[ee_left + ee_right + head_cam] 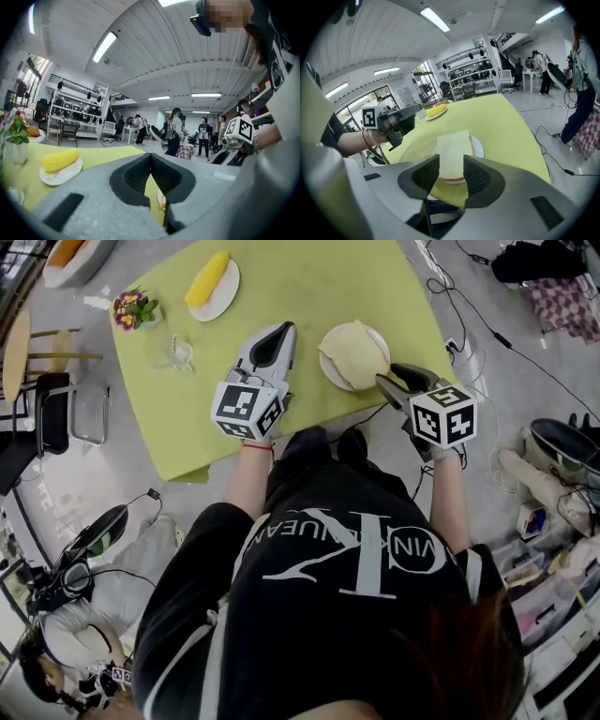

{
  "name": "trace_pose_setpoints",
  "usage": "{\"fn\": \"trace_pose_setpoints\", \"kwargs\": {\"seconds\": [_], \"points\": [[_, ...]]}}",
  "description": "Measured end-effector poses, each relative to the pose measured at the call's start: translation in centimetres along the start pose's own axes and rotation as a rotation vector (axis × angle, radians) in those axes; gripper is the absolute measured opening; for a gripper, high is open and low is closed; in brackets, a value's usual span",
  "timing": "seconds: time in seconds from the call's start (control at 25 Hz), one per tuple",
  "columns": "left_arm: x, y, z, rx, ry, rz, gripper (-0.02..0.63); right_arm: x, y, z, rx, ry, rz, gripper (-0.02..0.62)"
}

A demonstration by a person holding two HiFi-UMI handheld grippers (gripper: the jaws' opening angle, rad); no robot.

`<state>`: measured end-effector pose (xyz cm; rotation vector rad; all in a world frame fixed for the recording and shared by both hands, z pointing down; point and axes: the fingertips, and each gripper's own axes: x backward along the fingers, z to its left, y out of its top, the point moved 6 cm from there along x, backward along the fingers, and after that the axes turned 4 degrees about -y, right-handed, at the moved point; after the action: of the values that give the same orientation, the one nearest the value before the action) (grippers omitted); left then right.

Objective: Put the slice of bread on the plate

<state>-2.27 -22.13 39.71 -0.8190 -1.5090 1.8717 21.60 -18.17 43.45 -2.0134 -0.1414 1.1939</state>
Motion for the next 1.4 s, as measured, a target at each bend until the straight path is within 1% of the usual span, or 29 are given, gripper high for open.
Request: {"fn": "trace_pose_setpoints", "kwargs": {"seconds": [0.12,0.32,0.64,0.8,1.4], "points": [[0.1,0.2,-0.1,-0.005,0.002,-0.004,0.011,0.4,0.9,-0.2,0.015,-0.026,-0.057,0.124],[0.2,0.8,-0.3,-0.012,0.005,-0.009,0.011,1.3,2.1,-0.8,-0.001,-0.088,-0.148,0.002],[0.6,1.7,-0.3,-0.027,0.025,-0.03,0.011,2.7,3.6,-1.0,0.013,-0.109,-0.298,0.0],[0.8,2.2,-0.3,-0.036,0.038,-0.042,0.011,3.1,4.0,-1.0,0.033,-0.104,-0.325,0.0],[2.2,4.0,0.5,-0.06,0.102,-0.088,0.011,4.1,6.5,-0.7,0.123,-0.133,-0.479,0.0]]}}
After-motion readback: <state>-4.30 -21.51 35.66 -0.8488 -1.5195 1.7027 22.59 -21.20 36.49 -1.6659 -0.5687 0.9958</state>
